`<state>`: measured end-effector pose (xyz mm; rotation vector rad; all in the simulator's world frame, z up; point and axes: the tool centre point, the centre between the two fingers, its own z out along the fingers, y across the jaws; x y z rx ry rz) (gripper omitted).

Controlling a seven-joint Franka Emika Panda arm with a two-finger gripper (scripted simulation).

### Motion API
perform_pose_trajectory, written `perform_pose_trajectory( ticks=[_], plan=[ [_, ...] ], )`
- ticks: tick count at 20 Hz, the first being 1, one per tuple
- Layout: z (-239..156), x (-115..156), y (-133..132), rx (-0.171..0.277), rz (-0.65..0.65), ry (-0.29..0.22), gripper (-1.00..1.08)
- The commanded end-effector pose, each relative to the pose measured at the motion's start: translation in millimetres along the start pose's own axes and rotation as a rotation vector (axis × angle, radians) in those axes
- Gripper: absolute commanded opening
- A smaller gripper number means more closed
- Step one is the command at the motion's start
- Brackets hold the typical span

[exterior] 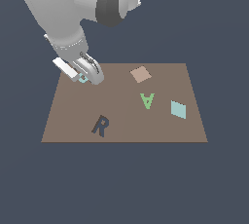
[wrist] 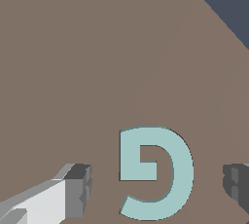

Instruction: Insert a designated object into the corresponding slot on a board.

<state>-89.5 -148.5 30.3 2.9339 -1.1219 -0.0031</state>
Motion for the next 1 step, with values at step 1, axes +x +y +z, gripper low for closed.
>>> perform_pose_trajectory(
  ticks=[1],
  plan=[
    [0.0, 0.0, 0.0, 0.000, 0.000, 0.000, 1.00]
  ],
)
